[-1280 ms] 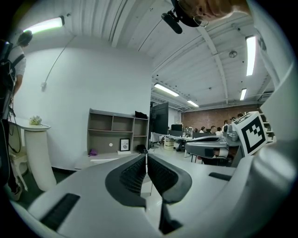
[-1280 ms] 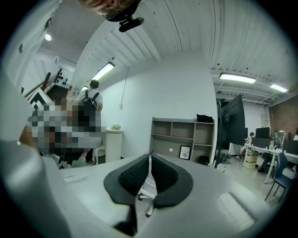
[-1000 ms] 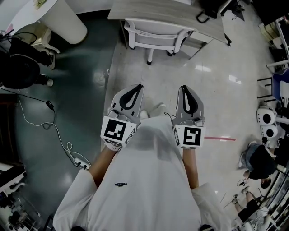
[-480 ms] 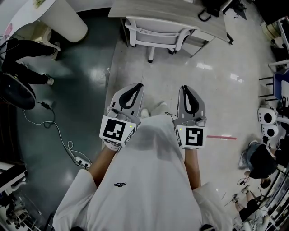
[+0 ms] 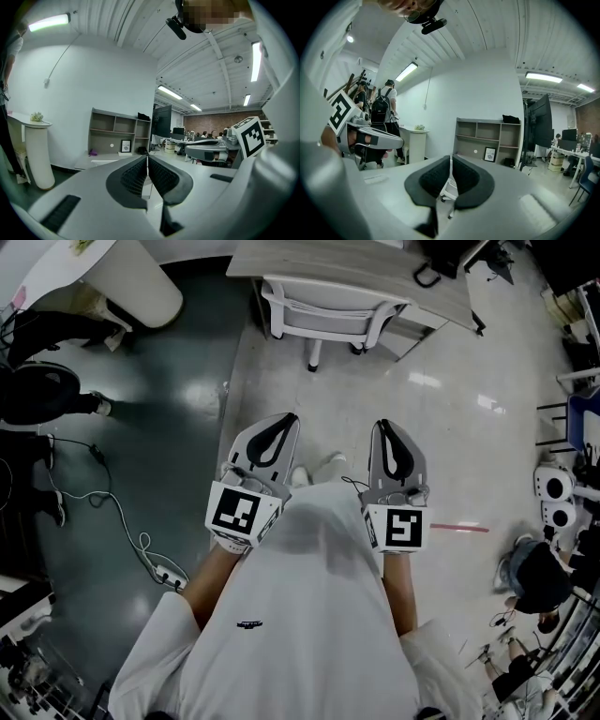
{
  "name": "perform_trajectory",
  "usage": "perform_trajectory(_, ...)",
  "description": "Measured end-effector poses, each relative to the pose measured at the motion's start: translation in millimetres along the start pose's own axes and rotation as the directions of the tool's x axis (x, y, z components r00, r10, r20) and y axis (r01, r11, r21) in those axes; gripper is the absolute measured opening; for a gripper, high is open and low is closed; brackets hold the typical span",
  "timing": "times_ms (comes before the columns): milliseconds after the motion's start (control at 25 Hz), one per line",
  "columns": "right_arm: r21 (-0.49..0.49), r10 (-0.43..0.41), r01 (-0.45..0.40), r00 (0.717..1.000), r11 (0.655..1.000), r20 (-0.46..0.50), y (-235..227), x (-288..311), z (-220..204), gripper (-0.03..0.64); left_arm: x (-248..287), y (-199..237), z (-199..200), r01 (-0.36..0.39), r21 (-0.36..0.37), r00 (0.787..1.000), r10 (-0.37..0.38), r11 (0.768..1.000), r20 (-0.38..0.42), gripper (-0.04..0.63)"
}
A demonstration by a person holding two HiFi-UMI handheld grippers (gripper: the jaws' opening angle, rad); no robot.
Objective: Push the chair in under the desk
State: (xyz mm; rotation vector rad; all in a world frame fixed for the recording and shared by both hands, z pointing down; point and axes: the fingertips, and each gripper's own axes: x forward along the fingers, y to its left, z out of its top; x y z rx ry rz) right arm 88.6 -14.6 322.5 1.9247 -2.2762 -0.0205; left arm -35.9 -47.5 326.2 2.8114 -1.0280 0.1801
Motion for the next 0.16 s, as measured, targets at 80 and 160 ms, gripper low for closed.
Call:
perform_trajectory(80,0.001,0.008,-0.008,1.0,1.0,0.001,1.5,1.8,1.9,0.015,-0.3,1.8,0.3,-0.005,-0.003,1.0,0.005,1.0,-0.001,0.011)
perform_trajectory(160,0.003,0.015,-0.015,1.0,1.0,0.0,3.1,2.9,3.3,0.015,-1.1,3.6,0.4,-0.01,-0.006,1.0,0.01,1.0,-0.002,0.008)
